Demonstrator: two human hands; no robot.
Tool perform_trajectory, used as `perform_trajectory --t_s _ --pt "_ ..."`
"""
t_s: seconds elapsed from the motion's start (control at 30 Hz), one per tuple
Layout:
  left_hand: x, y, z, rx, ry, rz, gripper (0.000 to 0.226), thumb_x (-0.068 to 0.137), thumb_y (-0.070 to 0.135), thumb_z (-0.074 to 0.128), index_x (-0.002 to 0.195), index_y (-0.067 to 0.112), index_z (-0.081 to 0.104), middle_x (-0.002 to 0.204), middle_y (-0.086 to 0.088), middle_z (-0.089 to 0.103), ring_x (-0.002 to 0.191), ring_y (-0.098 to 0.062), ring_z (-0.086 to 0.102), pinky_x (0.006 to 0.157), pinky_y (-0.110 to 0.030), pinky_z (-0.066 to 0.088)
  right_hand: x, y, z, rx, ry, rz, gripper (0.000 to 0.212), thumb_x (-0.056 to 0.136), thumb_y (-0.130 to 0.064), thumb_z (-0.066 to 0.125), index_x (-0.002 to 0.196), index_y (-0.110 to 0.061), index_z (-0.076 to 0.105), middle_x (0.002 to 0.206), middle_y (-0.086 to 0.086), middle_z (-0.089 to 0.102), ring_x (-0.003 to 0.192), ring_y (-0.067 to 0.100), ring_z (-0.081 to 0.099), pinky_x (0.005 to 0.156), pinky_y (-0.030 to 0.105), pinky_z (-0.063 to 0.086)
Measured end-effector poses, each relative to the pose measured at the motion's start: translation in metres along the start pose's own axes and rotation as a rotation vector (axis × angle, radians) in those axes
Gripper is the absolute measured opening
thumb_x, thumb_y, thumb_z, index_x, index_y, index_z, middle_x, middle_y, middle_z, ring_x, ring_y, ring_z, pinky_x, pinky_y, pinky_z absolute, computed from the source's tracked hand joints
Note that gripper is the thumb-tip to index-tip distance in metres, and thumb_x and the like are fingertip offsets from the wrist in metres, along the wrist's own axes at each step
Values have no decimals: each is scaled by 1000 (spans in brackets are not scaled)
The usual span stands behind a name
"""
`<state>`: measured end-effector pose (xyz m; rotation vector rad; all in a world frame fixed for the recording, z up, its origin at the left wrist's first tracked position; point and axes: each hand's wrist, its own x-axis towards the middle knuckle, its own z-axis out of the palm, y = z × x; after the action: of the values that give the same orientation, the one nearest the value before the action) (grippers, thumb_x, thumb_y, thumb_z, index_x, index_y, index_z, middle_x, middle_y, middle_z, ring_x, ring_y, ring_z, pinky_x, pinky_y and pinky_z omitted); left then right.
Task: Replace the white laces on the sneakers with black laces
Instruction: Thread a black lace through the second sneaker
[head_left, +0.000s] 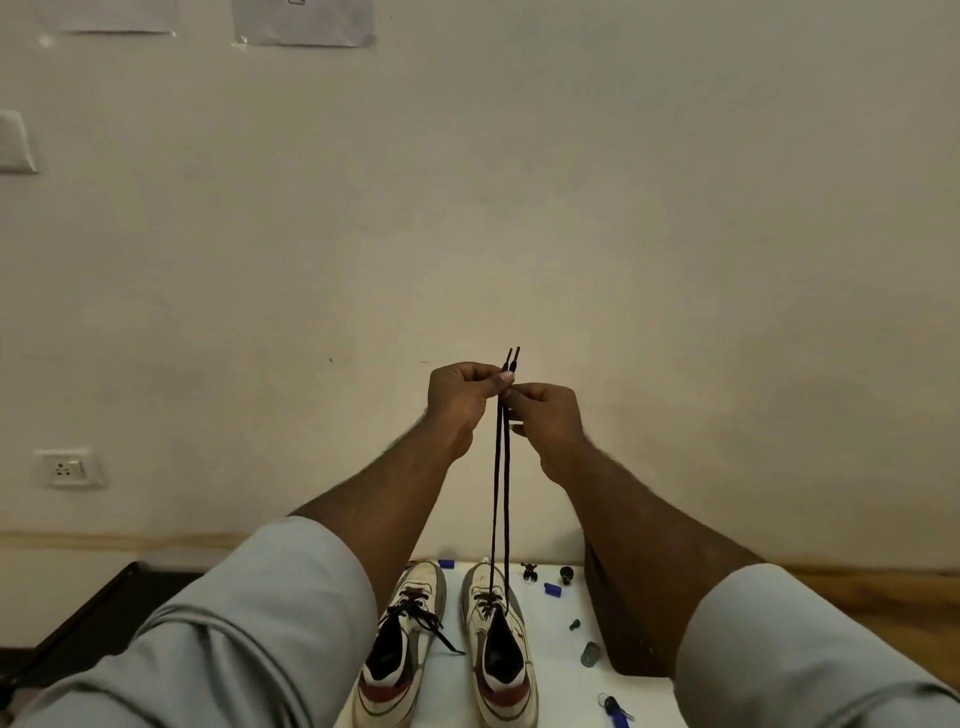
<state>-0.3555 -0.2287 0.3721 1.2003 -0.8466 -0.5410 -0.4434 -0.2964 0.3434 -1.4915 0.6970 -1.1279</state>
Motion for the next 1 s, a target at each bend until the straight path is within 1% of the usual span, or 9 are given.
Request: perform_trajectory --t_s 0.17,0.27,0.43,0.57,0.63,0.7,0.77,0.9,1.0 --pt "1 -2 2 -12 24 13 5 84 3 71 82 5 67 73 -3 66 54 6 62 52 -6 44 3 0 0 -16 -33 -28 14 91 -14 63 97 -5 72 91 11 72 83 20 66 73 29 53" --pt "7 0 3 -29 46 17 5 84 1 70 82 3 67 74 -5 66 57 2 63 53 -3 44 8 -4 0 -25 -49 -54 15 92 -11 61 101 -3 71 88 8 70 81 16 65 70 24 51" --pt "14 1 5 -22 55 -22 9 83 5 72 78 10 67 75 0 67 64 0 61 63 -15 44 22 -8 0 -109 -56 -85 12 91 -10 62 92 -4 72 82 7 68 75 14 63 66 24 48" --pt "21 1 6 -40 96 -56 9 81 5 74 77 9 68 76 2 66 70 -2 59 67 -19 43 35 -8 1 -182 -65 -105 12 90 -11 62 91 -6 72 91 13 71 82 21 65 72 30 50" --pt "25 1 7 -43 102 -70 6 81 4 74 84 4 69 76 2 66 70 -1 58 67 -18 43 41 -9 4 -214 -77 -109 11 89 -12 63 90 -5 71 91 16 70 79 21 63 72 33 50" --pt "29 1 6 -27 111 -77 13 82 3 73 94 -1 69 76 2 65 69 0 57 61 -15 42 47 -10 8 -248 -76 -101 13 88 -13 65 89 -3 71 85 14 69 77 20 62 73 37 51" --pt "35 1 3 -6 121 -72 17 82 3 73 98 -3 69 76 2 64 69 0 57 61 -16 42 53 -11 12 -264 -90 -91 15 88 -13 64 91 0 71 81 12 67 75 20 61 70 35 50" --pt "48 3 -3 25 124 -60 19 80 3 75 98 -3 70 78 1 66 74 -4 59 80 -25 43 64 -12 19 -249 -126 -67 14 91 -9 59 90 2 69 84 15 66 74 22 61 64 31 47" --pt "52 1 -6 17 114 -55 18 81 4 75 97 -2 71 78 2 66 75 -2 58 83 -28 43 66 -12 22 -217 -153 -51 12 92 -8 58 88 -1 67 84 15 65 72 21 61 63 32 47"
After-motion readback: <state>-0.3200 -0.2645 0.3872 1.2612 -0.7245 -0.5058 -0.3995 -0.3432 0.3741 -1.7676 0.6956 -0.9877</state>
